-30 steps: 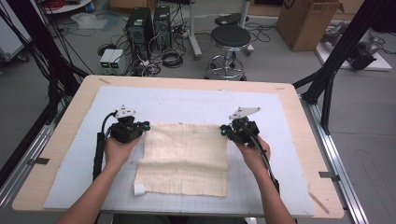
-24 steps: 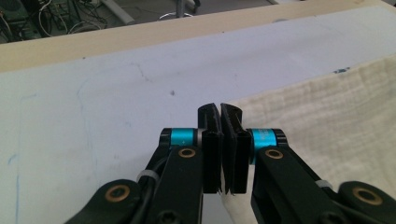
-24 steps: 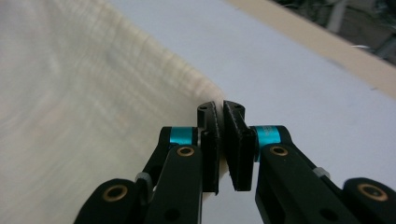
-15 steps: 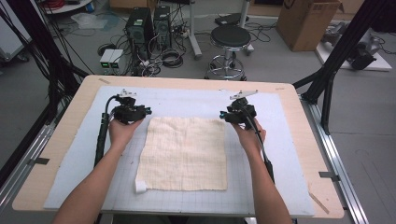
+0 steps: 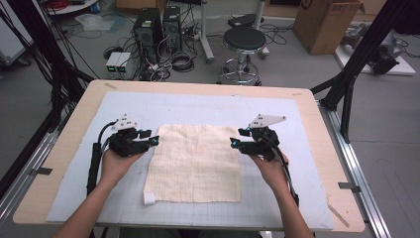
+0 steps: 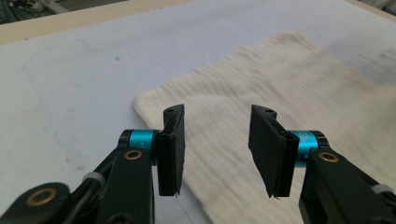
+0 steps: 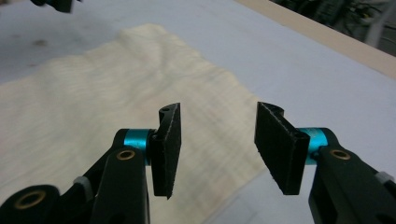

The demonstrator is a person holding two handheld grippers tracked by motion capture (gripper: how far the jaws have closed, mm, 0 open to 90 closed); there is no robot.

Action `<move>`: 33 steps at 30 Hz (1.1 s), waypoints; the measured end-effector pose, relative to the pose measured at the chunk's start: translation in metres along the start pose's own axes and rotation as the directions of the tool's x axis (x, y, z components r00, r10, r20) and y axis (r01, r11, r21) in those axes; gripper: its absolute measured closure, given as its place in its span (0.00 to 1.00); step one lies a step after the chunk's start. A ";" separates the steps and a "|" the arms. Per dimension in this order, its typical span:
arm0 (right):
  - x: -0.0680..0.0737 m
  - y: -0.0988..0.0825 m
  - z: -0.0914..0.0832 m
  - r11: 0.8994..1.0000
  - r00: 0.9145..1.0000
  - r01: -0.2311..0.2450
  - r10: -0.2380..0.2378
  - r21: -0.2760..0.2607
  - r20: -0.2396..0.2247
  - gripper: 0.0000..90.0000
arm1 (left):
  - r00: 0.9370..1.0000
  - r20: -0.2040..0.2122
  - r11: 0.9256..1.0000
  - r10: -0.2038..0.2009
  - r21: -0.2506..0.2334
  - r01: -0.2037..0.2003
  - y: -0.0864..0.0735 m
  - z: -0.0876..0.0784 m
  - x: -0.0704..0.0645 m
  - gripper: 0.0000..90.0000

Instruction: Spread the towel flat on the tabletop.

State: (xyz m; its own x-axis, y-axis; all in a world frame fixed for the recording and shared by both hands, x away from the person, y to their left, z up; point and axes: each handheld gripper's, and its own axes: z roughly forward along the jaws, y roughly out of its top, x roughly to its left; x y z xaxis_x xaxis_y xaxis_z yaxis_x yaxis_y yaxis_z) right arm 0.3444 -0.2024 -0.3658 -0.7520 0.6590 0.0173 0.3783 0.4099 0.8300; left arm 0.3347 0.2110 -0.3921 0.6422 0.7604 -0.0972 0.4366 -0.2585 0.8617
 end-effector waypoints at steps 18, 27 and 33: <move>0.051 -0.069 -0.018 0.998 0.981 0.042 -0.033 0.041 -0.192 0.55 | 0.979 0.165 0.991 0.122 0.029 -0.128 -0.071 -0.043 -0.052 0.53; 0.067 -0.091 -0.015 0.988 0.969 0.107 -0.079 0.111 -0.232 0.62 | 0.957 0.235 0.974 0.167 0.112 -0.198 -0.084 -0.038 -0.060 0.68; 0.071 -0.095 -0.006 0.971 0.967 0.154 -0.110 0.181 -0.230 0.66 | 0.955 0.249 0.965 0.163 0.160 -0.206 -0.087 -0.034 -0.059 0.67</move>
State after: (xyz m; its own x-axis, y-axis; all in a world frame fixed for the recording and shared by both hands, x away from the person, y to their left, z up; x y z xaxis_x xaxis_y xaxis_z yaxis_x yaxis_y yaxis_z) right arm 0.2519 -0.1983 -0.4401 -0.8928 0.4473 0.0532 0.3495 0.6133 0.7083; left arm 0.2376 0.2087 -0.4443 0.8411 0.5354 -0.0767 0.3897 -0.5015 0.7724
